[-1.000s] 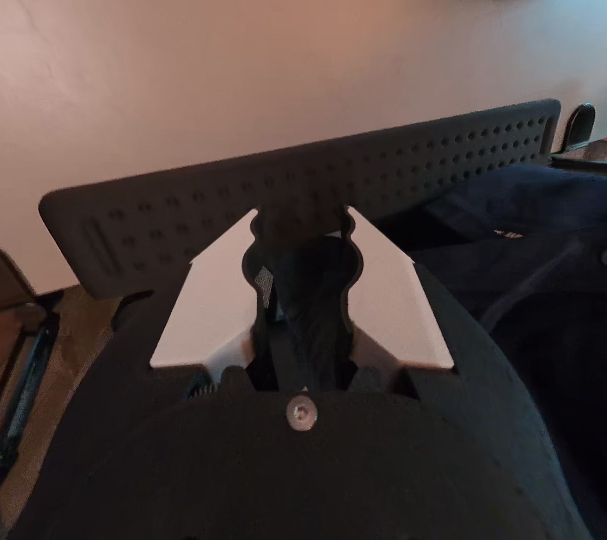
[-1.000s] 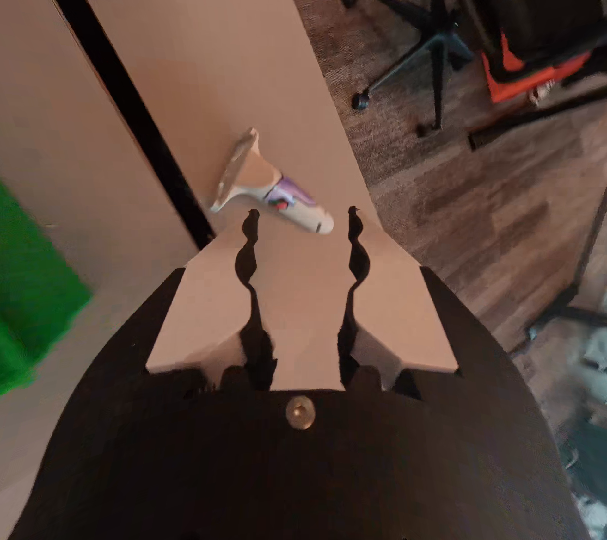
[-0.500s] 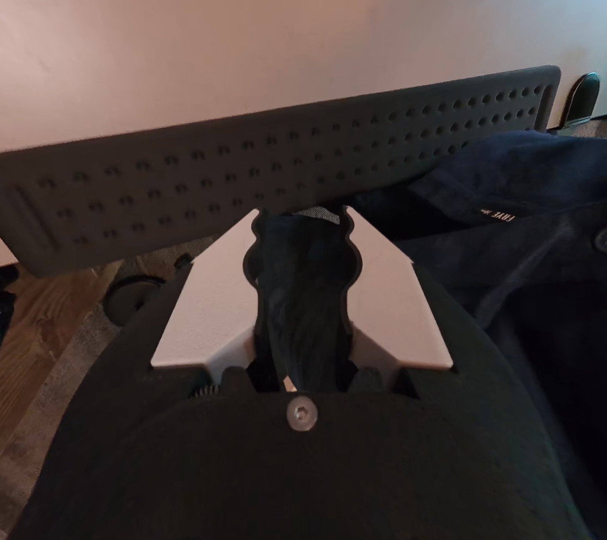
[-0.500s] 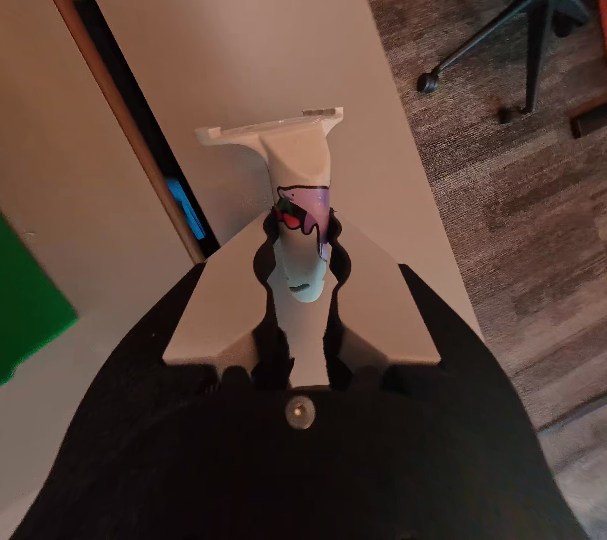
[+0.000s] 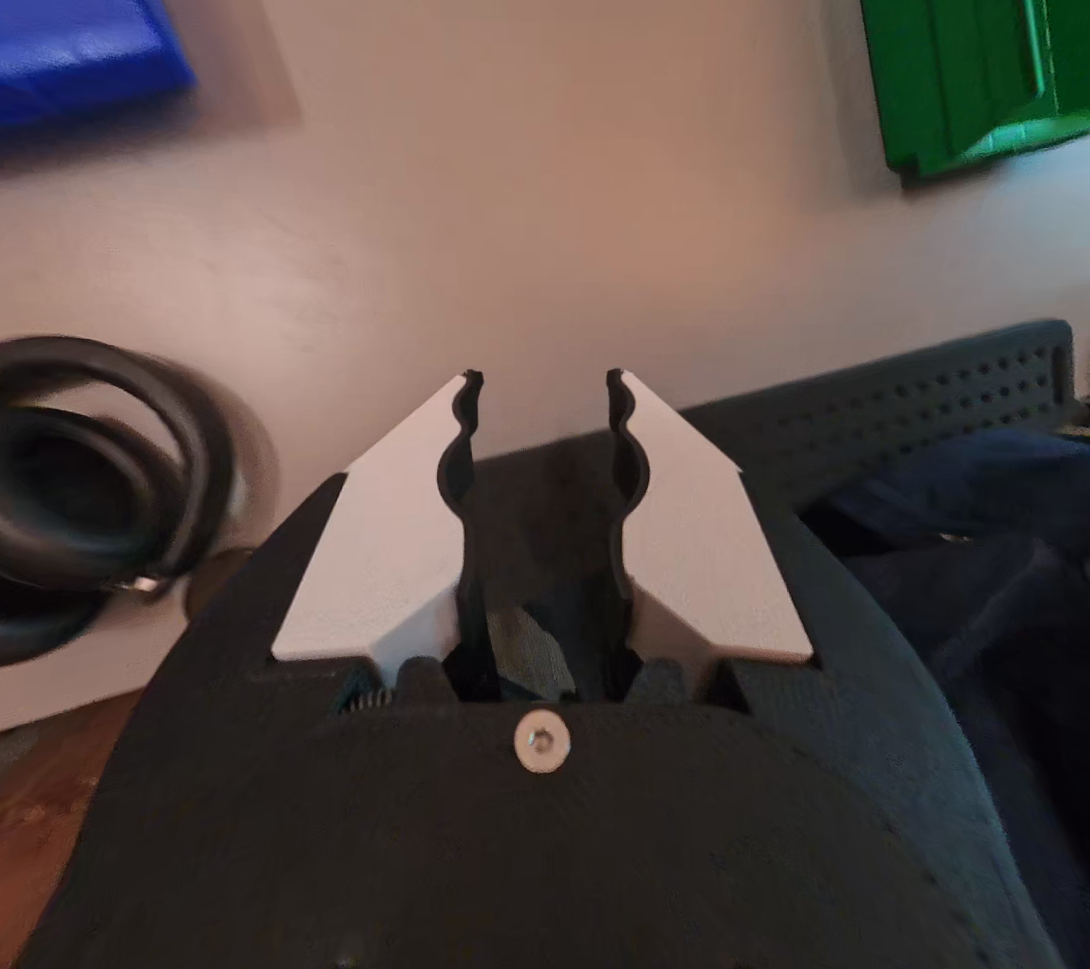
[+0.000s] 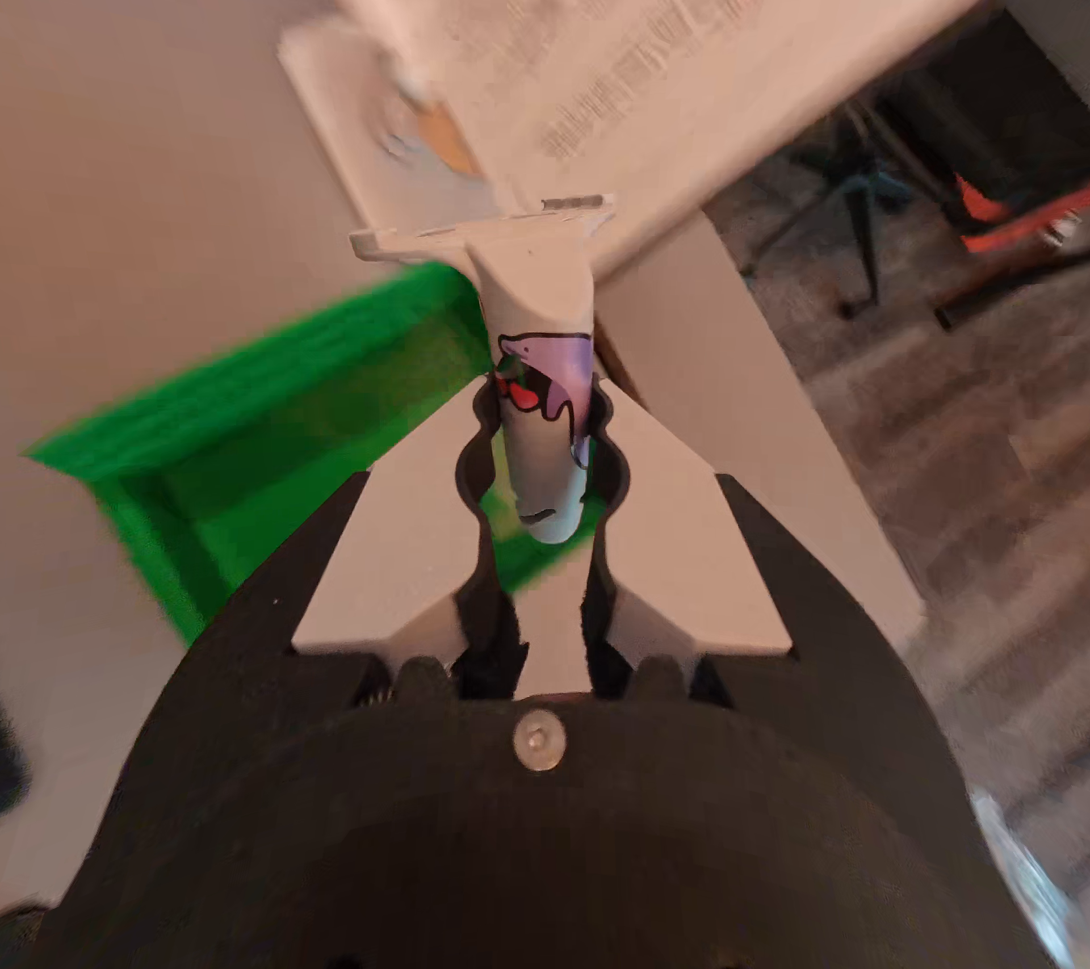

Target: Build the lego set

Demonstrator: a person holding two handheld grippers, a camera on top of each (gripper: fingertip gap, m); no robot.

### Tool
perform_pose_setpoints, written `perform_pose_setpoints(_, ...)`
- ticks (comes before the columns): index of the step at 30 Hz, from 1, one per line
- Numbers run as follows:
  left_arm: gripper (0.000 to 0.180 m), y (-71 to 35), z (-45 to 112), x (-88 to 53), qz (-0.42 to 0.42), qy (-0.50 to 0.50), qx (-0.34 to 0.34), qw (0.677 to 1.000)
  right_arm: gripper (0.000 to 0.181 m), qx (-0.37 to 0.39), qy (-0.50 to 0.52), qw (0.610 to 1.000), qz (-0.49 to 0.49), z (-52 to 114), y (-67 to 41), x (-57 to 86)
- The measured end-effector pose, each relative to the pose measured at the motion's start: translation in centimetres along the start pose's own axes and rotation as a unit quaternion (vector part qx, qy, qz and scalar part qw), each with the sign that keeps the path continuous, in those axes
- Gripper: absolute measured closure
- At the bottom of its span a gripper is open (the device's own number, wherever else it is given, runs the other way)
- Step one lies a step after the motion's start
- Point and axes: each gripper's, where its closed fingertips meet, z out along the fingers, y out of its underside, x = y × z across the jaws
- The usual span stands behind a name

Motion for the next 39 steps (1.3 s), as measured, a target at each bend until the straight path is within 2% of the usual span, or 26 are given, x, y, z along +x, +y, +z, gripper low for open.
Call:
perform_pose_setpoints(4, 0.137, -2.4, -0.2, -6.6, -0.018, -0.004, 0.056, 0.998, 0.153, 0.033, -0.116, 0.993, -0.011, 4.9, -8.7, -13.5)
perform_pose_setpoints(8, 0.138, -3.2, -1.2, -12.9, -0.047, -0.008, 0.090, 0.995, 0.153, 0.075, -0.238, 0.968, -0.020, 12.4, -18.5, -28.4)
perform_pose_setpoints(15, 0.140, 0.8, -3.8, -20.8, -0.135, -0.026, 0.109, 0.984, 0.153, 0.087, -0.329, 0.938, -0.057, 25.8, -32.9, -46.6)
perform_pose_setpoints(18, 0.141, 3.0, -4.6, -22.2, -0.166, -0.029, 0.112, 0.979, 0.153, 0.073, -0.325, 0.934, -0.129, 30.9, -36.6, -52.4)
perform_pose_setpoints(22, 0.142, 5.5, -5.3, -22.8, -0.204, -0.015, 0.121, 0.971, 0.152, 0.060, -0.340, 0.929, -0.135, 36.6, -41.3, -58.5)
perform_pose_setpoints(27, 0.142, 7.2, -6.1, -23.6, -0.221, -0.009, 0.126, 0.967, 0.153, 0.003, -0.320, 0.943, -0.089, 44.8, -44.5, -61.8)
perform_pose_setpoints(39, 0.141, 8.8, -7.4, -25.6, -0.237, 0.001, 0.138, 0.962, 0.152, -0.036, -0.246, 0.968, 0.002, 54.8, -50.2, -62.8)
